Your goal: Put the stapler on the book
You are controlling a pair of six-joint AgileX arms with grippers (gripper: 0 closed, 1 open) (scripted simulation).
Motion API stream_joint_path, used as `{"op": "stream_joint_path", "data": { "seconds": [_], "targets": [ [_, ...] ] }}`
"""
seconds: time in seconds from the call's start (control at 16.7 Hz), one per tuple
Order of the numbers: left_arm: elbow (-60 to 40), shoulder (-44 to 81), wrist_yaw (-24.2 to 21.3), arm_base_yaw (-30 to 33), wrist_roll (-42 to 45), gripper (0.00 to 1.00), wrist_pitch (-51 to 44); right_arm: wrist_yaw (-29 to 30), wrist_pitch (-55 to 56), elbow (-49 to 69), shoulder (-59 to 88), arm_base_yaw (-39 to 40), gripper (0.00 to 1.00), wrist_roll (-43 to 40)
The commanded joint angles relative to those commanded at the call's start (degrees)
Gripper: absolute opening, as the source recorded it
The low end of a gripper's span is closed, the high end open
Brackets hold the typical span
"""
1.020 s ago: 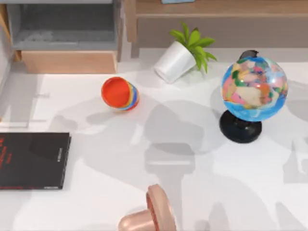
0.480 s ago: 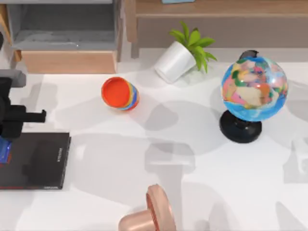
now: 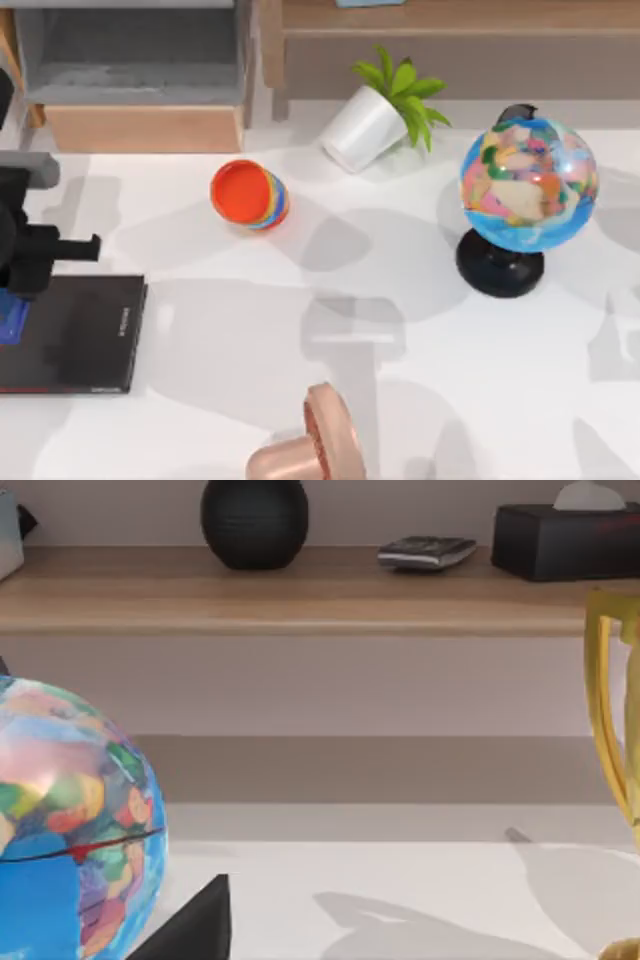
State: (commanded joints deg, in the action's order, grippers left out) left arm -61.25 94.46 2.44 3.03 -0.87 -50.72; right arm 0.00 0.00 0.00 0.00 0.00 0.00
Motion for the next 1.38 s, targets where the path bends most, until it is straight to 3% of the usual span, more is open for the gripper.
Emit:
{"op": "stream_joint_path", "data": {
  "seconds": [0.9, 1.38],
  "targets": [
    [3.6, 3.1, -0.1, 0.0, 0.2, 0.0, 6.4, 0.0, 0.0, 0.0, 0.0, 0.0, 1.0, 0.0],
    [3.6, 3.1, -0.1, 0.0, 0.2, 0.6, 6.4, 0.0, 0.0, 0.0, 0.0, 0.0, 1.0, 0.0]
  ]
}}
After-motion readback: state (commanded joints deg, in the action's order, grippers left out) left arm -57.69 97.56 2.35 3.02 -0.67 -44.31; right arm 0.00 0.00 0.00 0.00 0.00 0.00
